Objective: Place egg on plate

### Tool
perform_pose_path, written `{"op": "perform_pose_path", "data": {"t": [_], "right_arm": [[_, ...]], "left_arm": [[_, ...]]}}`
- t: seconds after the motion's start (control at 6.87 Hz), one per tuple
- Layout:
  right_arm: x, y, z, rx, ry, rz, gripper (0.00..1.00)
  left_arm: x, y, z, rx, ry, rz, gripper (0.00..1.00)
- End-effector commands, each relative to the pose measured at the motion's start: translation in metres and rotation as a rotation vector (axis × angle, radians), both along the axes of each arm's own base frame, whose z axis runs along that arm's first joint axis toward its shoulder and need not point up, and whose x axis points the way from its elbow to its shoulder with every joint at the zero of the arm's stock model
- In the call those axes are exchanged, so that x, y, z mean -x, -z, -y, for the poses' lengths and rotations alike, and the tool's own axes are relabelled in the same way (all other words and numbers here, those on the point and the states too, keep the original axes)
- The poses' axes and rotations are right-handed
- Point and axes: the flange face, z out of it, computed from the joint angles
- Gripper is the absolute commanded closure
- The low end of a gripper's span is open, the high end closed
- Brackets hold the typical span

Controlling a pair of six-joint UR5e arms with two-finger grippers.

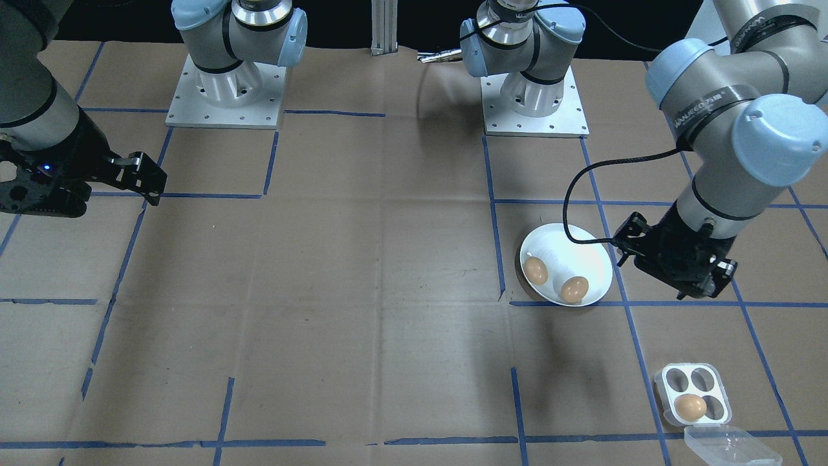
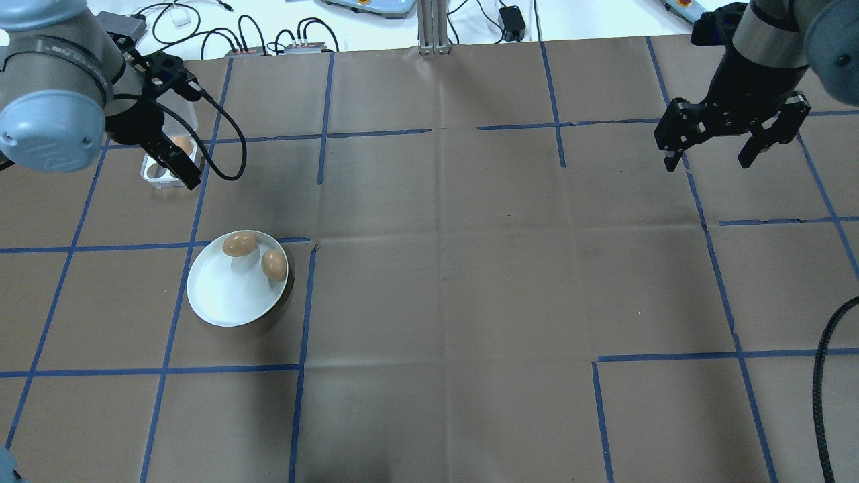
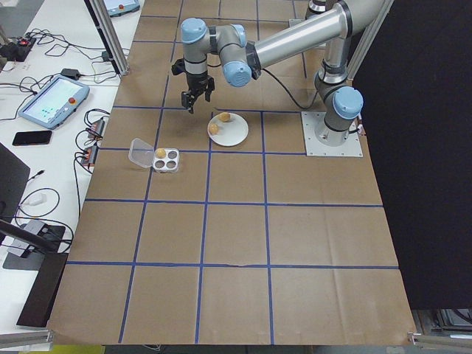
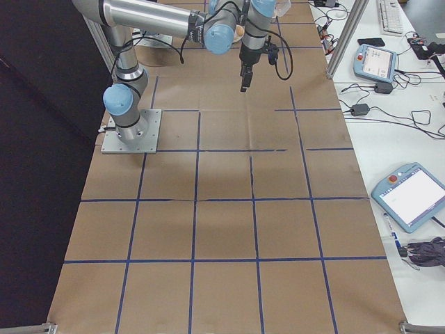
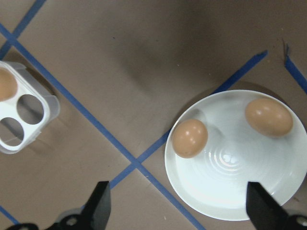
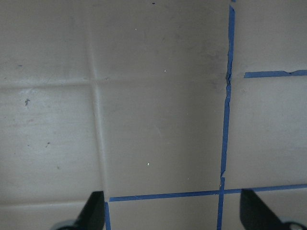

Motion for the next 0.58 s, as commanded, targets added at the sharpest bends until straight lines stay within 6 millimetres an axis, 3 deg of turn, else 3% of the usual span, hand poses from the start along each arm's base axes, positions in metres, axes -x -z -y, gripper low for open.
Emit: {"op": "perform_pose_path", "data": {"t": [0.0, 0.29, 0.44], "right_arm": [[0.000, 0.000, 0.000, 0.000, 0.000, 0.000, 0.00], [0.000, 0.000, 0.000, 0.000, 0.000, 0.000, 0.00], [0.000, 0.000, 0.000, 0.000, 0.000, 0.000, 0.00]], "left_arm": [[-0.024, -0.011, 0.035, 0.062, -0.383, -0.011, 0.00], [-0.058, -0.002, 0.047, 0.093, -0.570, -0.013, 0.00], [-0.095, 0.007, 0.060, 0.108, -0.677, -0.020, 0.00]]}}
